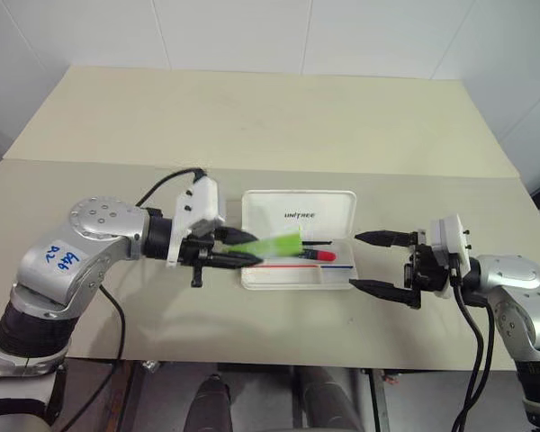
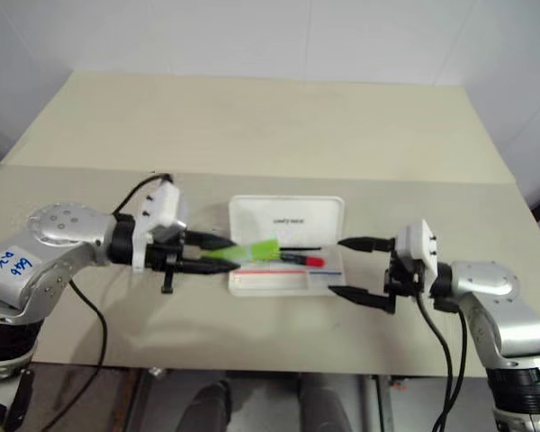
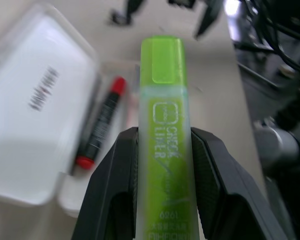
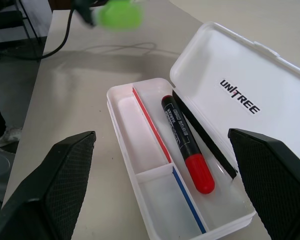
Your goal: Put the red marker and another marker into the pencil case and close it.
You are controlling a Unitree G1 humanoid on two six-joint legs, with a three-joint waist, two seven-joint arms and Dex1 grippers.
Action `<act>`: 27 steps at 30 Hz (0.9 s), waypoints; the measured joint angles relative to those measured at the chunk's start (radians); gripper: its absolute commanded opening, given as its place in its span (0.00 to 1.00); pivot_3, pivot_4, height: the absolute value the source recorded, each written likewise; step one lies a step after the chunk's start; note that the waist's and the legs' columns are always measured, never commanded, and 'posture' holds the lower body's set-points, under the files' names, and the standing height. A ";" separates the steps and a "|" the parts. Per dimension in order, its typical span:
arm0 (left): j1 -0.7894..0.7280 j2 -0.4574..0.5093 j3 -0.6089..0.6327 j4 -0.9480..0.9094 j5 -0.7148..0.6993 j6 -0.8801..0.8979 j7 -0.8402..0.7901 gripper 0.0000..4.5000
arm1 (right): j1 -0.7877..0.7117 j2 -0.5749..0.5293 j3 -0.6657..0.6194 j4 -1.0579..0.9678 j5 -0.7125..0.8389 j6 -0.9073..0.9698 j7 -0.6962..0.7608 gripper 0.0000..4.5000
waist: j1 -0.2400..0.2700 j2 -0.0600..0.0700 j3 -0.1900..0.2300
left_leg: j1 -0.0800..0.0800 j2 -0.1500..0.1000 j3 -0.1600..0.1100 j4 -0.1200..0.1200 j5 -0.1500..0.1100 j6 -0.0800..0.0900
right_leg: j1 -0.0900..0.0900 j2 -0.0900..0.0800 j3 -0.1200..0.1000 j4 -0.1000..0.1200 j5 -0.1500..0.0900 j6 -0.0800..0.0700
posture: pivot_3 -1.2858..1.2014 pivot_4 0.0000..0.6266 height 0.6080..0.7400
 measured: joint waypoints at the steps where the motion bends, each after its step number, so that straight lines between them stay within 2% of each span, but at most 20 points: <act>1: -0.009 0.009 -0.031 0.009 0.020 -0.006 -0.012 0.25 | 0.004 0.000 -0.001 -0.005 0.000 -0.003 -0.007 1.00 | 0.000 0.000 0.000 | 0.000 0.000 0.000 0.001 0.000 0.000 | 0.000 0.000 0.000 0.000 0.000 0.000 | 0.52 0.24 1.00; 5: -0.063 -0.004 -0.099 0.053 0.085 -0.017 -0.023 0.25 | 0.028 0.001 -0.004 -0.027 0.000 -0.007 -0.037 1.00 | 0.003 0.000 0.000 | -0.001 0.000 0.000 0.005 0.000 0.000 | 0.002 0.000 0.000 0.000 0.000 -0.001 | 0.52 0.24 1.00; 12: -0.112 -0.112 -0.195 0.094 0.145 -0.026 -0.012 0.25 | 0.060 0.004 -0.005 -0.044 -0.001 -0.011 -0.075 1.00 | 0.004 0.000 0.000 | -0.001 0.000 0.000 0.007 0.000 0.000 | 0.002 0.000 0.000 0.001 0.000 0.000 | 0.52 0.24 1.00; 16: -0.138 -0.141 -0.239 0.104 0.190 -0.022 -0.001 0.25 | 0.070 0.005 -0.005 -0.052 -0.004 -0.011 -0.089 1.00 | 0.003 0.000 0.000 | 0.000 0.000 0.000 0.007 0.000 0.000 | 0.002 0.000 0.000 0.003 0.000 0.000 | 0.52 0.24 1.00; 27: -0.165 -0.205 -0.274 0.140 0.282 0.044 0.073 0.25 | 0.083 0.006 -0.005 -0.060 -0.005 -0.010 -0.112 1.00 | 0.004 0.000 0.000 | 0.000 0.000 0.000 0.008 0.000 0.000 | 0.002 0.000 0.001 0.004 0.000 0.000 | 0.52 0.24 1.00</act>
